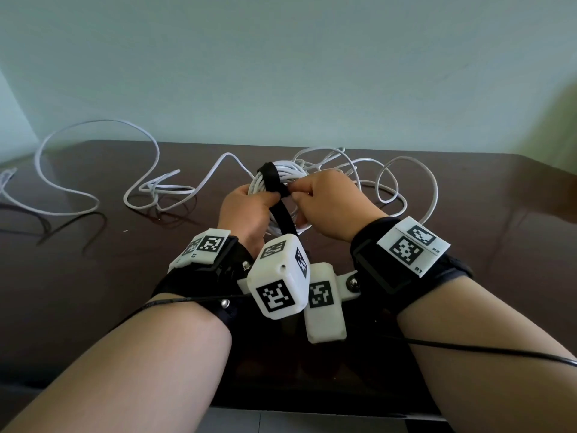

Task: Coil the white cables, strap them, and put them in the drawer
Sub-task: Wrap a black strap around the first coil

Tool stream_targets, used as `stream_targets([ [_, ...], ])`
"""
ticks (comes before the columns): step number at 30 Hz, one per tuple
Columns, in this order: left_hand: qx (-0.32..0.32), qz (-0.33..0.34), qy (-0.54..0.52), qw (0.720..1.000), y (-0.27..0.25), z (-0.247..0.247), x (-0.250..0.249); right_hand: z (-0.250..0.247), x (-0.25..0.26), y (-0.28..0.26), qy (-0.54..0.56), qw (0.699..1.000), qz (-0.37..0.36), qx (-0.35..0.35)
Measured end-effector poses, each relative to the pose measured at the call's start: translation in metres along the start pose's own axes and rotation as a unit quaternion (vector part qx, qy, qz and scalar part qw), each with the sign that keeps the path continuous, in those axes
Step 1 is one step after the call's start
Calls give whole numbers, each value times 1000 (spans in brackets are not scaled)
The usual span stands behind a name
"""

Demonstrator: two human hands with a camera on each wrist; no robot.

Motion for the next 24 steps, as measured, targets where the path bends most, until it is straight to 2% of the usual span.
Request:
stream_targets([
  [3,8,4,7,1000,-3,2,-3,-1,0,2,-55,998,-6,-12],
  [8,32,-13,2,999,-2,6,-1,-13,3,-2,-122,988,-38,-85],
  [14,116,-61,-128,983,-7,23,2,-20,7,-5,-146,978,-49,-140],
  [19,90,-46,-95,990,-1,16,5,-21,8,-6,-126,978,-76,-148],
  [24,79,-33,-66,994,2,15,5,-26,5,-8,-76,976,-77,-190],
])
Point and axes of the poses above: each hand's wrist, its own y-axis towards the middle knuckle, its own z-axis out of the palm, x = y × z, the point moved 8 cm from there along y, towards the middle knuckle, and after that the axes turned 2 degrees about y, right-handed, at the moved point
